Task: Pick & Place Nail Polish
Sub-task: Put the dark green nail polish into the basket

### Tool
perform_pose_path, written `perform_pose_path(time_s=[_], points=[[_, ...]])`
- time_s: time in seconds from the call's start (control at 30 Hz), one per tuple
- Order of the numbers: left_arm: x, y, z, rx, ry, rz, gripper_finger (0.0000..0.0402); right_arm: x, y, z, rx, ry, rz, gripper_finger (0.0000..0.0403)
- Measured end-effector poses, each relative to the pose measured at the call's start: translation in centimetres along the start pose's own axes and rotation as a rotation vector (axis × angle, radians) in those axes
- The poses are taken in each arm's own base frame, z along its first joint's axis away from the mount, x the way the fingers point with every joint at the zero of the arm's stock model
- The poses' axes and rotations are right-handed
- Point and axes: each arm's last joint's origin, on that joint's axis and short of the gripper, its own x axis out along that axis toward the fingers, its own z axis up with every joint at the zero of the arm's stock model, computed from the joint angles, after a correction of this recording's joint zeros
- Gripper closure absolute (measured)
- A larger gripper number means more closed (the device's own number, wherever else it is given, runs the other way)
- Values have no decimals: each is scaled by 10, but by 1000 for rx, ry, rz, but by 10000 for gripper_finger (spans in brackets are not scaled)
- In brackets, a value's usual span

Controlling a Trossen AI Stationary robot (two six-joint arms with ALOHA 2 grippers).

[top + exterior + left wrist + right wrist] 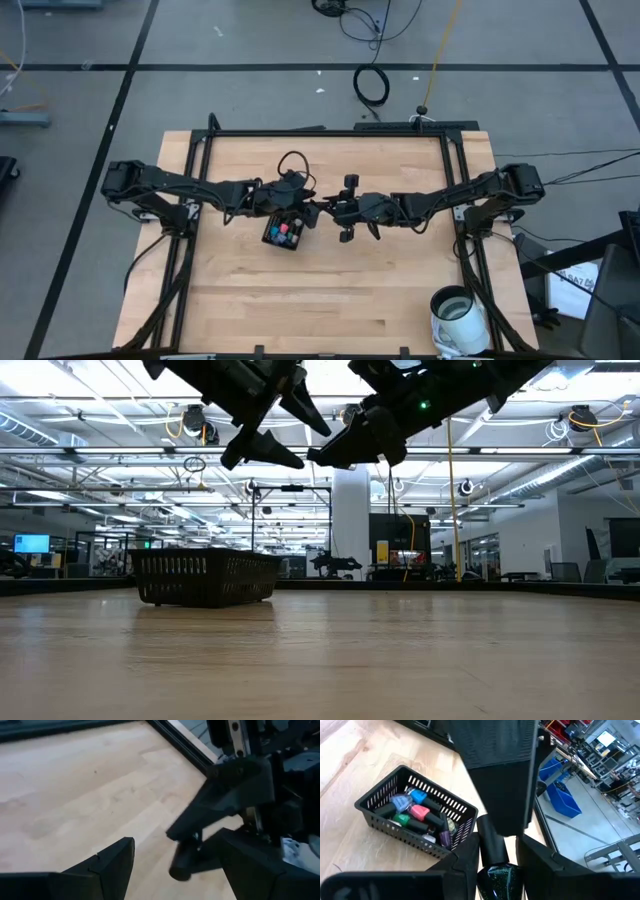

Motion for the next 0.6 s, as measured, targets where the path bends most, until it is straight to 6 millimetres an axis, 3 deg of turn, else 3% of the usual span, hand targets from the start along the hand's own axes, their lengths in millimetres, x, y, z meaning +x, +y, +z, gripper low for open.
perform_pose_path(time_s=[0.6], points=[[18, -3, 7, -52, -31, -166, 124, -1, -5, 7, -38, -48, -86, 301]])
